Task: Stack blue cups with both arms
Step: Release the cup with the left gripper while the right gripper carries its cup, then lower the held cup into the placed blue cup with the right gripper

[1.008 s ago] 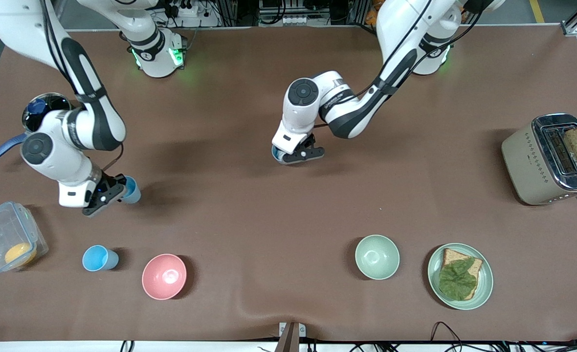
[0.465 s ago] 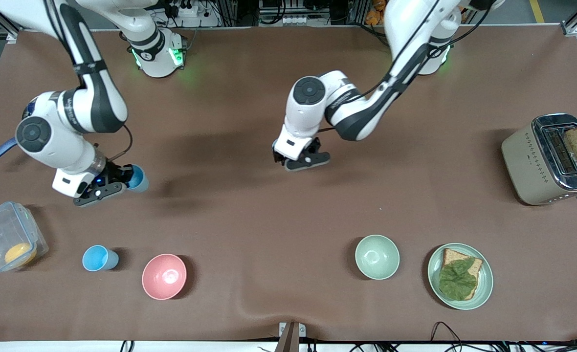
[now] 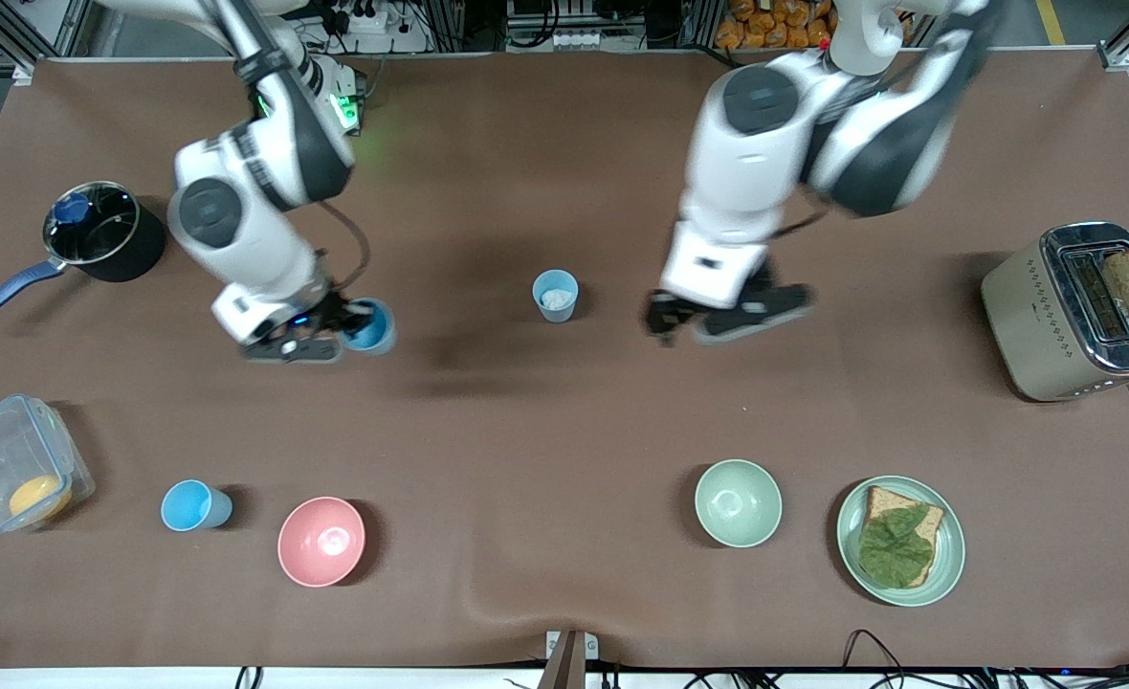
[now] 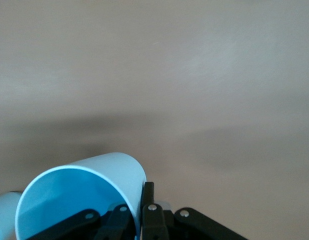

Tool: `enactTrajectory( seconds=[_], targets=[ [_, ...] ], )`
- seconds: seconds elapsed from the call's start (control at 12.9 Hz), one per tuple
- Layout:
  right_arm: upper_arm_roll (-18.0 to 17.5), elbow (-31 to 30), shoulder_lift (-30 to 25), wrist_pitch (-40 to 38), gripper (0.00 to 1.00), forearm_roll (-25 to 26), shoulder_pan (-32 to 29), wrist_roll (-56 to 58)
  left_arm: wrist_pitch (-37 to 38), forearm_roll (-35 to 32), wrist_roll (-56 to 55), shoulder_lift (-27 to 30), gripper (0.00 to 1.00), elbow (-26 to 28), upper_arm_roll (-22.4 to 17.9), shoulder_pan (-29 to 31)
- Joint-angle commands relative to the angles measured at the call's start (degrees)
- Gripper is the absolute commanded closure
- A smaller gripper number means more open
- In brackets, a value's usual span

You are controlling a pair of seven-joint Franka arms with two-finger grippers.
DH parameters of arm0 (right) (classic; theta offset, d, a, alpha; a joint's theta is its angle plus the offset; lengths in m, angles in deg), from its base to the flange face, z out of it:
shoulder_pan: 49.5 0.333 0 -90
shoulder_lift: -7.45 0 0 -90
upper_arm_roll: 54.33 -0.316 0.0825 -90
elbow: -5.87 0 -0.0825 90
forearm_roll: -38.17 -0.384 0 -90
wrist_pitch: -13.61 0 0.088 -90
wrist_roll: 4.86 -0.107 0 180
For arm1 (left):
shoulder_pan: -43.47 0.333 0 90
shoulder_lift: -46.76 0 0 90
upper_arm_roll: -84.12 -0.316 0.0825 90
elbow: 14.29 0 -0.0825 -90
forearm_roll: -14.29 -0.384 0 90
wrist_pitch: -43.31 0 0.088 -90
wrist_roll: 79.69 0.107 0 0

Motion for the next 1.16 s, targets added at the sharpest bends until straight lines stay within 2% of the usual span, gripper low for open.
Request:
enactTrajectory(
  seconds=[0.0,0.08,0.31,0.47,0.7,0.85,1.09],
  targets=[
    [-7.04,0.57,-0.52,-0.51,1.0,-0.12,-0.18,-15.1,6.73,4.06,14.3,5.05,0.0,0.78,0.86,6.19],
    [-8.98,1.01,-0.09,-0.08,1.0,0.4,0.69,-21.16,9.2,6.53,17.05,6.38,0.0,-0.35,0.51,7.69],
    [-9.18,2.93,2.37,0.46,1.0,0.67,6.31,-30.87,17.74,8.3,24.43,6.91,0.0,-6.06,-0.36,11.3],
    [-8.92,6.18,5.61,0.46,1.0,1.11,9.56,-36.05,19.59,10.84,32.94,8.76,0.0,-6.17,-9.81,6.94],
    [-8.83,11.02,12.03,0.46,1.0,7.76,12.56,-47.11,20.83,15.43,39.92,10.6,0.0,-6.17,-15.38,7.18],
    [-8.91,12.69,14.24,0.46,1.0,11.56,13.44,-53.11,22.84,15.43,40.28,11.31,0.0,-6.08,-15.57,7.7],
    [-8.91,12.79,14.25,0.28,1.0,11.66,13.45,-53.39,23.64,15.51,40.28,11.84,0.0,-5.99,-15.48,8.41]
  ],
)
